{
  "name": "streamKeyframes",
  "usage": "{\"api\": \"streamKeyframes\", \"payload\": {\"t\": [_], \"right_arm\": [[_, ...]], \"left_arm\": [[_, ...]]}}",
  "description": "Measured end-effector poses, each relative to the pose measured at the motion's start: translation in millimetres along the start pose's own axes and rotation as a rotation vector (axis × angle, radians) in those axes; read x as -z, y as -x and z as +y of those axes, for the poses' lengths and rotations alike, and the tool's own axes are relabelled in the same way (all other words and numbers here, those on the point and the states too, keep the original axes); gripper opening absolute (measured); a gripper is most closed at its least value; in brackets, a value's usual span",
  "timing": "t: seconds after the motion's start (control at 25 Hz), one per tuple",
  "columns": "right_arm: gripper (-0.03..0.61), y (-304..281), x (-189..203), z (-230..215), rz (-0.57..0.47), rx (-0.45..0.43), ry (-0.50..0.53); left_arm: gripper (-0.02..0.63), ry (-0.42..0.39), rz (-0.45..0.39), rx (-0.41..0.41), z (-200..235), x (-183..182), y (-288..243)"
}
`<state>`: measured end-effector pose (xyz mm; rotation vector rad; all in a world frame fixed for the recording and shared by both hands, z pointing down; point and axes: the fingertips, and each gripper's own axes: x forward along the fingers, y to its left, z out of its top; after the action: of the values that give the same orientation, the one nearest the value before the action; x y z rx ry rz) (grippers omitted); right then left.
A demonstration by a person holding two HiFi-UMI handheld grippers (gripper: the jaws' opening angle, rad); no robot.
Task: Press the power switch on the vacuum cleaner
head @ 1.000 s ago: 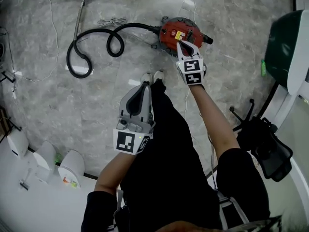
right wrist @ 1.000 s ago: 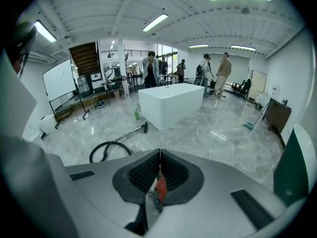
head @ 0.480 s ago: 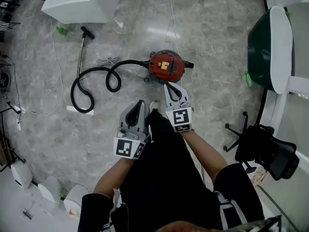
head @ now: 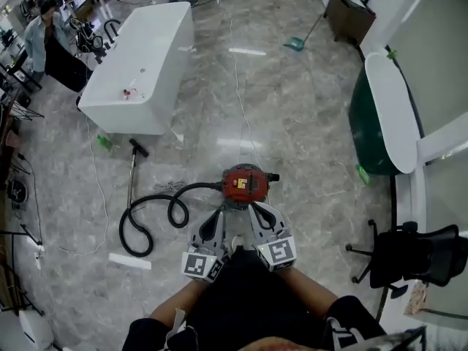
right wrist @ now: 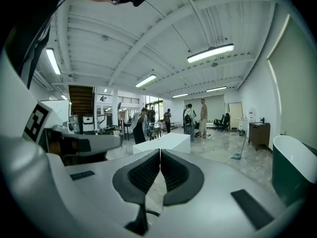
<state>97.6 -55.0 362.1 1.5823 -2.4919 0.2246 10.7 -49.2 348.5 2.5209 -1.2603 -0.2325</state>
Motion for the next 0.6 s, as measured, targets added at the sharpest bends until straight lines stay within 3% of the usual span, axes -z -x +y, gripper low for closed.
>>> {"api": "streamKeyframes", "payload": {"t": [0.32, 0.6], "right_arm": [[0.020, 35.9, -22.1, -11.2, -0.106, 0.104, 0.002], [0.018, 41.4, -37.9, -18.8, -0.141, 0.165, 0.030]], "left_arm": [[0.018, -0.006, -0.010, 0.141, -45.5, -2.3, -15.5], [0.018, -0.057, -0.011, 0.166, -46.8, -3.3, -19.1]]}}
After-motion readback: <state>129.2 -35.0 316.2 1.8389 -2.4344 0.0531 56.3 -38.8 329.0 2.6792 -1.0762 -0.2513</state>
